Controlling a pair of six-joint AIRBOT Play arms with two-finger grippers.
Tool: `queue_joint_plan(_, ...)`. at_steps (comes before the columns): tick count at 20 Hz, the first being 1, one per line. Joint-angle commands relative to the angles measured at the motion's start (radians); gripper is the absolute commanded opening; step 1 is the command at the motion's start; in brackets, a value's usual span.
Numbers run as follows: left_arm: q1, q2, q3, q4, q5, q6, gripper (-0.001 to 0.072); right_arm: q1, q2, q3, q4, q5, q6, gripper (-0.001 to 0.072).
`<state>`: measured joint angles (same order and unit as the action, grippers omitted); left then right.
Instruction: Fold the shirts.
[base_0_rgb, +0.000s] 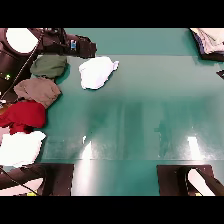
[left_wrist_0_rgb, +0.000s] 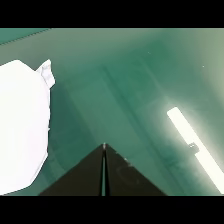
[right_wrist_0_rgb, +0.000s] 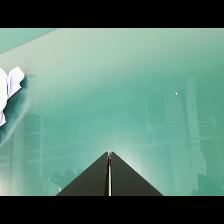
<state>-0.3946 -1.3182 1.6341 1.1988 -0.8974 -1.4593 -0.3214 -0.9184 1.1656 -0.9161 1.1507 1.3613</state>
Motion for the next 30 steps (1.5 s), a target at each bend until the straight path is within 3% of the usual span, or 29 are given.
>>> queue_joint_plan(1,0.0,0.001,-0.002,0.0,0.0,0.0,0.0022,0.001,0.0,-0.002,0.002,-0.001,0.0,0.0015)
queue_joint_plan(16,0.0,-0.001,-0.003,0.011,0.011,0.001,0.0023,0.001,-0.011,-0.002,0.001,0.0,0.0,0.0016)
queue_joint_plan(17,0.0,-0.001,-0.01,0.059,0.033,0.0,0.0109,0.001,-0.011,-0.002,0.001,0.003,0.001,0.0015)
queue_joint_plan(18,0.002,-0.006,-0.021,0.132,0.06,-0.01,0.0459,0.001,-0.011,-0.002,0.002,0.004,0.001,0.0016)
queue_joint_plan(19,0.013,-0.019,-0.035,0.199,0.081,-0.064,0.0576,0.001,-0.011,-0.002,0.008,0.004,0.001,0.0015)
queue_joint_plan(21,0.065,-0.083,-0.062,0.257,0.06,-0.133,0.057,0.002,-0.011,-0.002,0.009,0.011,0.001,0.0016)
queue_joint_plan(24,0.154,-0.237,-0.078,0.201,0.027,-0.127,0.0571,0.002,-0.011,-0.002,0.008,0.04,0.001,0.0015)
queue_joint_plan(27,0.194,-0.379,-0.078,0.092,0.068,-0.022,0.0571,0.002,-0.011,-0.002,0.008,0.074,0.001,0.0015)
queue_joint_plan(30,0.196,-0.456,-0.078,0.055,0.153,0.002,0.0571,0.002,-0.011,-0.002,0.008,0.089,0.001,0.0016)
